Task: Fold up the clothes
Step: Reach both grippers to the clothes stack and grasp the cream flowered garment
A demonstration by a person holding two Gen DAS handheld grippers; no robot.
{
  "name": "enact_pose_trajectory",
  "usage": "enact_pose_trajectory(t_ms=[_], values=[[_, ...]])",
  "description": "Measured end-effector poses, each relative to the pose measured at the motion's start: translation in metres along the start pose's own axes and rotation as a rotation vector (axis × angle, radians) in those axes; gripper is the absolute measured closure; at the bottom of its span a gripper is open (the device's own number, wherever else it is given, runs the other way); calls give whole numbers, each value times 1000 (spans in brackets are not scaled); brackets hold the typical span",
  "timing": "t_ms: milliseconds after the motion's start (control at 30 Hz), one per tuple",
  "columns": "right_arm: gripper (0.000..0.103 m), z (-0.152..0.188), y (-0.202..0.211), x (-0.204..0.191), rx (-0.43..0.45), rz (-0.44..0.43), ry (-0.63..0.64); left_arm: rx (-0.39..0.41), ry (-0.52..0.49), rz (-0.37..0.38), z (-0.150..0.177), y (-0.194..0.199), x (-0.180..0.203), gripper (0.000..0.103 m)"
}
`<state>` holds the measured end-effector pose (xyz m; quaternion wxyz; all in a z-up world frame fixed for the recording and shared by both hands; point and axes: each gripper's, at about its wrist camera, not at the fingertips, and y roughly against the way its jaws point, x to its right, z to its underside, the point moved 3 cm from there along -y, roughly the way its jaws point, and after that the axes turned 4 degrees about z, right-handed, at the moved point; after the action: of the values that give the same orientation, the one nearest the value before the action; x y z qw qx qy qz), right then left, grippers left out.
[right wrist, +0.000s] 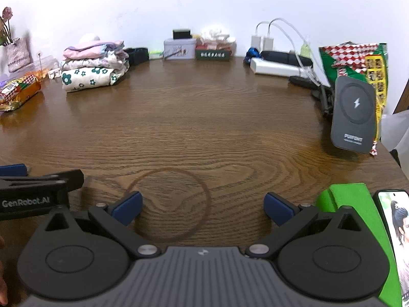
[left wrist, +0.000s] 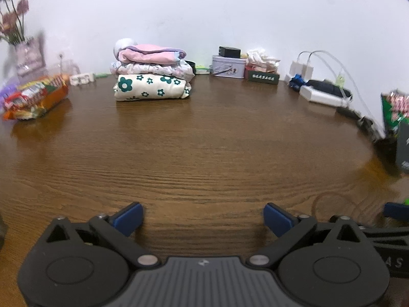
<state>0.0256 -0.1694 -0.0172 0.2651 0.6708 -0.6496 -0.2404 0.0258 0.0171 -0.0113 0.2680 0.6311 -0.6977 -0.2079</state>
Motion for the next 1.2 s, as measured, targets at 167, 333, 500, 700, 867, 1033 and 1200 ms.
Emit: enact_pose_trajectory(t_ms=[167,333,500,700,867,1033,1200], values=[[0,-62,-10,-25,73,-123,65,78,-64,-41,-59,2,-51,3],[3,-142,-90,-76,105,-266,111,57,-44,-151,-134,-71,-112,6],[8,-195,-180,-121,59,-441,41,6,-64,-207,-165,-139,-154,16],[60,-224,-246,-171,-12,-549,96,-10,-47,-36,-188,-182,-170,100],[87,-281,-199,-175,114,-628,136,136,-34,45,-239,-146,-158,103],[103,-345,-88,-153,344,-711,164,408,-62,124,-303,-38,-129,103],[103,-359,-1,-122,425,-668,240,448,-149,127,-296,40,-103,85]])
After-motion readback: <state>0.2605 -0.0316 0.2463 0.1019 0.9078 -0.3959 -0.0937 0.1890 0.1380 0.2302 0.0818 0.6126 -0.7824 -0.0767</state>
